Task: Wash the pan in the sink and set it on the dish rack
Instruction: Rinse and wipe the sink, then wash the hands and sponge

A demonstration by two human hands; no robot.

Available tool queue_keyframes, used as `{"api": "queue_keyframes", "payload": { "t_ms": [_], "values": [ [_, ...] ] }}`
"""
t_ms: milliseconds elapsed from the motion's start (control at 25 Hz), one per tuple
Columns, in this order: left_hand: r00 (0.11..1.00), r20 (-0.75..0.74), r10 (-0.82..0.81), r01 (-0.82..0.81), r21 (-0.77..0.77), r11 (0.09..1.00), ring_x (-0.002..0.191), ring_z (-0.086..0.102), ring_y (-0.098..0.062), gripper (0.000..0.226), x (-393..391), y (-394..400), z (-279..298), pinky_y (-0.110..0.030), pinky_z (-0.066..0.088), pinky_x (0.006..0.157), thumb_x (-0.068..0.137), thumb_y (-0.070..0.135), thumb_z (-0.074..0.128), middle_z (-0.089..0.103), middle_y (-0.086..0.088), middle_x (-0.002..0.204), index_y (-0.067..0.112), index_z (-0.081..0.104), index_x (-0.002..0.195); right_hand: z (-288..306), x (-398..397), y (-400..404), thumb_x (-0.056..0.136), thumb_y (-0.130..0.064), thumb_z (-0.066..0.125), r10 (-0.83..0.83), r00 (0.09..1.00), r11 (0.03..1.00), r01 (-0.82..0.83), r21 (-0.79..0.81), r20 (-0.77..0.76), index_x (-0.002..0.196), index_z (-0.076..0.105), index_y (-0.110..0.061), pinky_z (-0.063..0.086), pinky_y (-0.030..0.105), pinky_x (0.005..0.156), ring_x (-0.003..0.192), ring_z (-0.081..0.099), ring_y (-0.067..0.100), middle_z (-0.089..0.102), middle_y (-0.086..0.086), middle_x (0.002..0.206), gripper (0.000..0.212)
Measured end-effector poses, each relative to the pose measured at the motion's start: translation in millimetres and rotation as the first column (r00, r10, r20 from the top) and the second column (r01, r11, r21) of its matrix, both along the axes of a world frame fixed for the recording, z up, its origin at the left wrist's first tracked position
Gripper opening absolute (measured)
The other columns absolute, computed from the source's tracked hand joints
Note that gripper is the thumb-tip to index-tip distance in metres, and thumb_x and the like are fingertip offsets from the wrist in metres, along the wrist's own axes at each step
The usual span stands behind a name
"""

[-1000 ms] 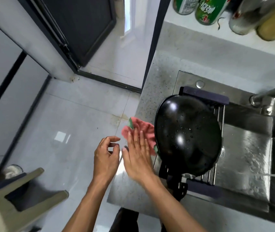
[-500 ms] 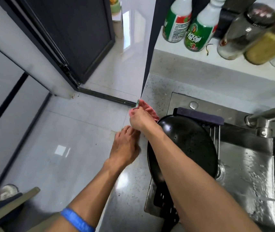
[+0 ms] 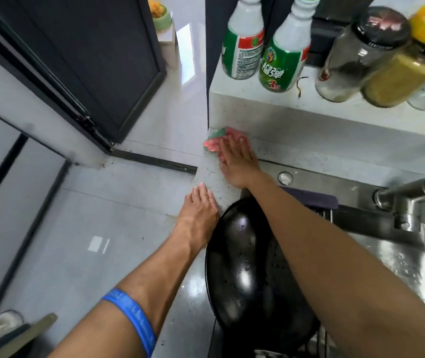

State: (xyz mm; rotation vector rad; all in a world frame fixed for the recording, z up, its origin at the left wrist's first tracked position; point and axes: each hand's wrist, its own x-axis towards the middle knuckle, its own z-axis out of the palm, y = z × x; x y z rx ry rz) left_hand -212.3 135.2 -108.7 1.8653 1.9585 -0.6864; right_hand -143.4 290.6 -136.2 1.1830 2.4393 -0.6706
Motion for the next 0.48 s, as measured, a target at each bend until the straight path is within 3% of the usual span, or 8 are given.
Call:
{"api": "queue_keyframes", "payload": {
  "t_ms": [80,160,200,320,480],
  "values": [
    [0.998,-0.024,-0.057,0.057,0.013,0.998,0.143,0.014,-0.049,0.065,-6,2,0,-0.046,0.027,0.114,0.100,0.008,0.040,0.001,-0.040,0.152,-0.014,0.001,0.146,2,-2,6,0.108,-0.031,0.027,-0.008,0.999,0.993,0.013,0.116,-0.041,0.161,0.004,-0.025,-0.005,0.044,0.122,0.155,-0.009,0.026,-0.008,0.001,0.169,0.059],
    [0.997,-0.006,-0.077,0.077,0.000,0.997,0.144,0.014,-0.047,0.087,-12,2,-1,-0.044,0.030,0.115,0.094,0.023,0.058,0.000,-0.038,0.153,-0.012,-0.001,0.147,3,-4,3,0.100,-0.023,0.041,0.015,0.994,0.971,0.012,0.237,-0.109,0.155,0.033,-0.028,0.002,0.045,0.123,0.154,0.006,0.024,0.016,0.005,0.167,0.056],
    [0.996,0.000,-0.089,0.089,-0.020,0.996,0.144,0.013,-0.046,0.096,-14,1,-2,-0.044,0.029,0.116,0.090,0.029,0.064,-0.001,-0.038,0.153,-0.011,-0.002,0.147,3,-3,0,0.099,-0.024,0.041,0.028,0.992,0.979,-0.003,0.203,-0.122,0.155,0.034,-0.025,0.001,0.044,0.124,0.154,0.005,0.024,0.016,0.008,0.167,0.056],
    [0.996,0.010,-0.087,0.087,-0.033,0.996,0.145,0.009,-0.045,0.112,-16,-2,-9,-0.044,0.027,0.117,0.082,0.042,0.072,-0.004,-0.037,0.153,-0.009,-0.003,0.148,-5,14,0,0.106,-0.041,0.020,-0.052,0.996,0.999,0.051,-0.018,-0.066,0.161,-0.004,-0.015,-0.013,0.039,0.124,0.153,-0.018,0.022,-0.015,0.008,0.167,0.065],
    [0.998,0.046,-0.046,0.046,-0.010,0.999,0.147,0.005,-0.042,0.115,-16,-2,-10,-0.041,0.021,0.119,0.084,0.051,0.069,-0.009,-0.033,0.155,-0.005,-0.007,0.150,-7,52,10,0.104,-0.050,0.017,-0.173,0.985,0.982,0.173,0.077,-0.010,0.161,-0.004,-0.015,-0.010,0.045,0.124,0.154,-0.016,0.021,-0.011,0.006,0.168,0.070]
  ]
}}
